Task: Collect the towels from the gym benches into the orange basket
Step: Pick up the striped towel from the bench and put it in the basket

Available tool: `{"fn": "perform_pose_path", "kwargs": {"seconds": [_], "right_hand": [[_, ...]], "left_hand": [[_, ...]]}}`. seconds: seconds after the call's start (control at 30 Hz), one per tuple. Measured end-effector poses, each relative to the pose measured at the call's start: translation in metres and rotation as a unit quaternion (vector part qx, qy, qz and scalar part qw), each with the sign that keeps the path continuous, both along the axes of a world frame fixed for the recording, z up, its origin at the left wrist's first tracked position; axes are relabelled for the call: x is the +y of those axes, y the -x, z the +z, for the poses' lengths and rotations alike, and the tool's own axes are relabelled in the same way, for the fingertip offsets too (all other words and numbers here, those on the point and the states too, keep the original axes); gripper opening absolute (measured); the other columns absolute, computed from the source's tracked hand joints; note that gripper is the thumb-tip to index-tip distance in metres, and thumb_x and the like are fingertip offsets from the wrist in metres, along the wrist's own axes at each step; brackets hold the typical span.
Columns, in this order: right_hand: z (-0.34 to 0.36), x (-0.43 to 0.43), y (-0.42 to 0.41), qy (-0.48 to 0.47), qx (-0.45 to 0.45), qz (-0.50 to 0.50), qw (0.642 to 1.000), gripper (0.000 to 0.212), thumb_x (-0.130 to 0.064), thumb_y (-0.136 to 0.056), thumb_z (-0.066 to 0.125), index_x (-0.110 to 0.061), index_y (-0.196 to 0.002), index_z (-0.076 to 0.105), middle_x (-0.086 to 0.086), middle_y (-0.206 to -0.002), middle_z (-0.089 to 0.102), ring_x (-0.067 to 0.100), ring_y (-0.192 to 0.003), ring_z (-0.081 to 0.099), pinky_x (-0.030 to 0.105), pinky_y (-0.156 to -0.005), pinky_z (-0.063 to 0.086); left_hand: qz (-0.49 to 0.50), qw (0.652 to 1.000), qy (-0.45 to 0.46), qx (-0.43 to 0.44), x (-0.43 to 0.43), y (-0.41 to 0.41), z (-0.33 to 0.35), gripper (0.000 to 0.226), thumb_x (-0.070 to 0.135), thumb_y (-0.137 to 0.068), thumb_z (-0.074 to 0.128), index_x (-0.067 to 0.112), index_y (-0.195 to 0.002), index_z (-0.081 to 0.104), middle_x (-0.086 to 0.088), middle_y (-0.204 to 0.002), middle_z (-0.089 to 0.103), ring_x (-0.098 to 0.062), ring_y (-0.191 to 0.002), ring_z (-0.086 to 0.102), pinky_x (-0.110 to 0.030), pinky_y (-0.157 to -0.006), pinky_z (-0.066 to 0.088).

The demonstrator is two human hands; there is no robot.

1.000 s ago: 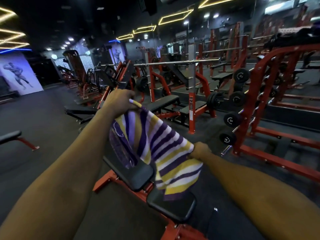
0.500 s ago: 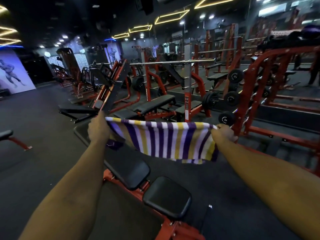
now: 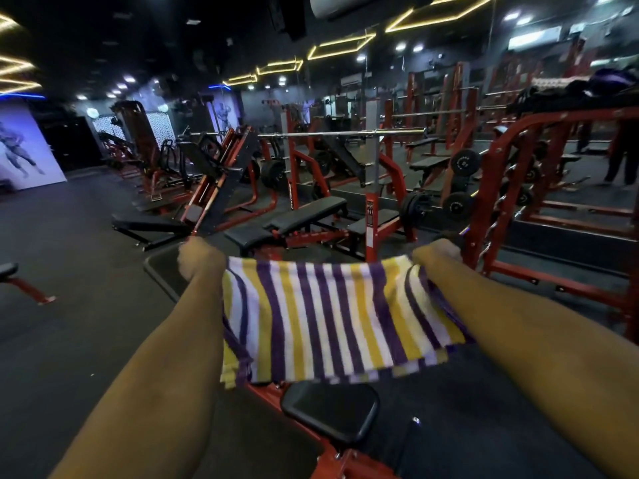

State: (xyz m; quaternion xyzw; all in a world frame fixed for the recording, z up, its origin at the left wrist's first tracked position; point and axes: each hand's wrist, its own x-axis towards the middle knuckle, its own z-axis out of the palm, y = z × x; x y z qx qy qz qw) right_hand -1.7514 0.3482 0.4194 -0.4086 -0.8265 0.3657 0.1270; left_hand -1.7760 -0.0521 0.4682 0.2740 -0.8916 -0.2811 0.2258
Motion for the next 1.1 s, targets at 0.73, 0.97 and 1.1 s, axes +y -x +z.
{"fn": "perform_pose_path", "kwargs": {"seconds": [0.73, 0.97, 1.1], "right_hand": [[0.025, -0.101, -0.006, 0.047, 0.177, 0.472, 0.862, 0.022, -0.012, -0.080, 0.074, -0.013, -0.101, 0.070, 0.007, -0.091, 0.072, 0.019, -0.085, 0.069, 0.032, -0.076, 0.055], [0.030, -0.064, 0.000, 0.114, 0.268, 0.436, 0.851, 0.037, 0.013, -0.080, 0.050, -0.019, -0.080, 0.069, 0.010, -0.083, 0.068, 0.020, -0.078, 0.062, 0.030, -0.074, 0.050], [0.016, -0.025, 0.002, 0.107, 0.273, 0.333, 0.896, 0.037, 0.011, -0.071, 0.051, -0.021, -0.077, 0.069, 0.014, -0.084, 0.068, 0.024, -0.080, 0.061, 0.034, -0.074, 0.051]], "left_hand": [[-0.475, 0.835, -0.260, -0.100, 0.129, -0.007, 0.014, 0.019, 0.022, -0.099, 0.039, 0.016, -0.116, 0.040, -0.022, -0.088, 0.060, -0.035, -0.073, 0.064, -0.043, -0.057, 0.056], [-0.533, 0.801, 0.120, -0.243, 0.099, 0.018, -0.039, 0.104, 0.049, -0.046, 0.082, 0.026, -0.138, 0.040, -0.002, -0.137, 0.052, -0.021, -0.122, 0.053, -0.041, -0.105, 0.044], [-0.507, 0.816, 0.177, -0.213, 0.100, 0.011, -0.054, 0.038, 0.034, -0.070, 0.072, 0.012, -0.100, 0.066, -0.011, -0.109, 0.068, -0.027, -0.097, 0.064, -0.035, -0.085, 0.052]]}}
